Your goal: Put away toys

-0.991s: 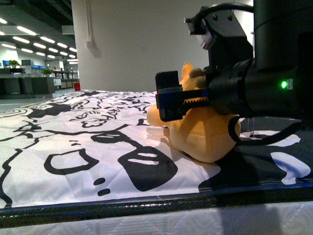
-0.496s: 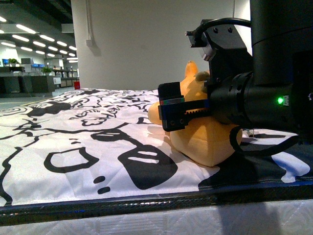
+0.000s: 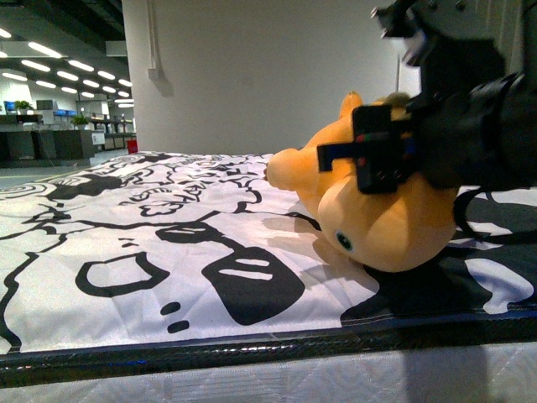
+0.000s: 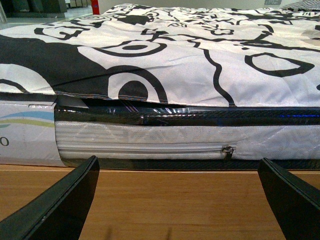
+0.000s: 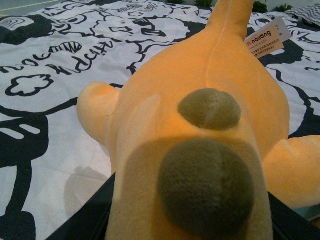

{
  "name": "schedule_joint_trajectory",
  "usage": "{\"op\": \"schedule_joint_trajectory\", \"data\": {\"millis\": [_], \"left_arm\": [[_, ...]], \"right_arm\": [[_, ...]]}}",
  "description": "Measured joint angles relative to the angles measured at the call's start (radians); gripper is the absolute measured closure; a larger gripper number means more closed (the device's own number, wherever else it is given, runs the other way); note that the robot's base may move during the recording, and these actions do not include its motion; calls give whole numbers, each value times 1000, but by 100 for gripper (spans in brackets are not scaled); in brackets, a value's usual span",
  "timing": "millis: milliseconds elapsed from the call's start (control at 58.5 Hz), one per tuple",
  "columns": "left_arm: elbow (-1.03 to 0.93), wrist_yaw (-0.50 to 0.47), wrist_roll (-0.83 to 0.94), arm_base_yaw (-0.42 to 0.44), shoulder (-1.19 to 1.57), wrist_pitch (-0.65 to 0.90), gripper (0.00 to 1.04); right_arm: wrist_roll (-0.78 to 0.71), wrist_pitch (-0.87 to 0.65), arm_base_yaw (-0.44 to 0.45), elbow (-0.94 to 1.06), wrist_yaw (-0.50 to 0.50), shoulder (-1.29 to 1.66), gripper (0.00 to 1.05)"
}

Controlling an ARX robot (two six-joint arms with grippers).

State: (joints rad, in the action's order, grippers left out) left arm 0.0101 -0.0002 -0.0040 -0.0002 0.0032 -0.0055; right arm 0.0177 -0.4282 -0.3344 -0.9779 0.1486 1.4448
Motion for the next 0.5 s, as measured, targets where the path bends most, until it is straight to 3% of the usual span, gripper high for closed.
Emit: {"op": "schedule_joint_trajectory", "data": {"millis": [205,496], "left_arm": [[0,0,0,0,0,0,6],[0,0,0,0,0,0,6]], "right_arm": [[79,83,83,93,-134,-291,94],[152,249,191,343,-257,-722,95]]}}
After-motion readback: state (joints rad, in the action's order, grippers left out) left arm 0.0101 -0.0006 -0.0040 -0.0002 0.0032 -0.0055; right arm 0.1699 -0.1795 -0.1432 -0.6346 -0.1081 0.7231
